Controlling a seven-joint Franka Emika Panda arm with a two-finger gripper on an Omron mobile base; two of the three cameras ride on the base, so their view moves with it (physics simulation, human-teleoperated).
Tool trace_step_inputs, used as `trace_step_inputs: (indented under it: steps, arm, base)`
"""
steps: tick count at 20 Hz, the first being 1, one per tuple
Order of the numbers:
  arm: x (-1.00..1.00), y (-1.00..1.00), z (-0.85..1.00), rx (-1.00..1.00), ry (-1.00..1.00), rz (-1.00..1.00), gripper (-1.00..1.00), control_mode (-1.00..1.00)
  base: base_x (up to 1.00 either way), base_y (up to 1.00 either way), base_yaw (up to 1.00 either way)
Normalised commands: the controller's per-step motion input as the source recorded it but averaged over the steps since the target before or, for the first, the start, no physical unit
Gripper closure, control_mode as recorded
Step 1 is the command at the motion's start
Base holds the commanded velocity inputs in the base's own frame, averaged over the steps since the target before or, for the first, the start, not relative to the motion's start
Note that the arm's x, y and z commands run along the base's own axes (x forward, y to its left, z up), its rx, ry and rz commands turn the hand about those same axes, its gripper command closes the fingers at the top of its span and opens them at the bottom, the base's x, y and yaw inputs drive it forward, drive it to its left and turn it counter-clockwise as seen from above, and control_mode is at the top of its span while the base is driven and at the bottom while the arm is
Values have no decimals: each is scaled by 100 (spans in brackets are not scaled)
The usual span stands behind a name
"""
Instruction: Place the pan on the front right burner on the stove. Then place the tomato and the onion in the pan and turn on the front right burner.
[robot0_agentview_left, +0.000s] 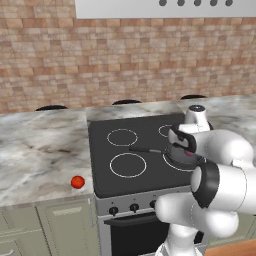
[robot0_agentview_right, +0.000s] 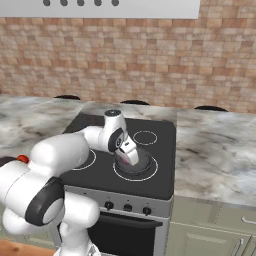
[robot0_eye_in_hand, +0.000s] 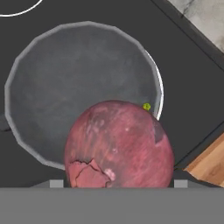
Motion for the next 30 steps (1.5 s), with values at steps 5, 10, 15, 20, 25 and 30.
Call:
trace_step_inputs:
  steps: [5,10,15,20,25,30]
  arm:
    - [13,0,-10,0,0,2,100,-100]
    - [10,0,-13,0,0,2,100,-100]
    - [9,0,-20,0,0,2,100,-100]
    - [9,0,-18,0,0,2,100,-100]
    - [9,0,-18,0,0,2,100,-100]
    - [10,0,-19,0,0,3,100,-100]
  base:
    - [0,0,0]
    - [0,0,0]
    - [0,0,0]
    - [0,0,0]
    - [0,0,0]
    - [0,0,0]
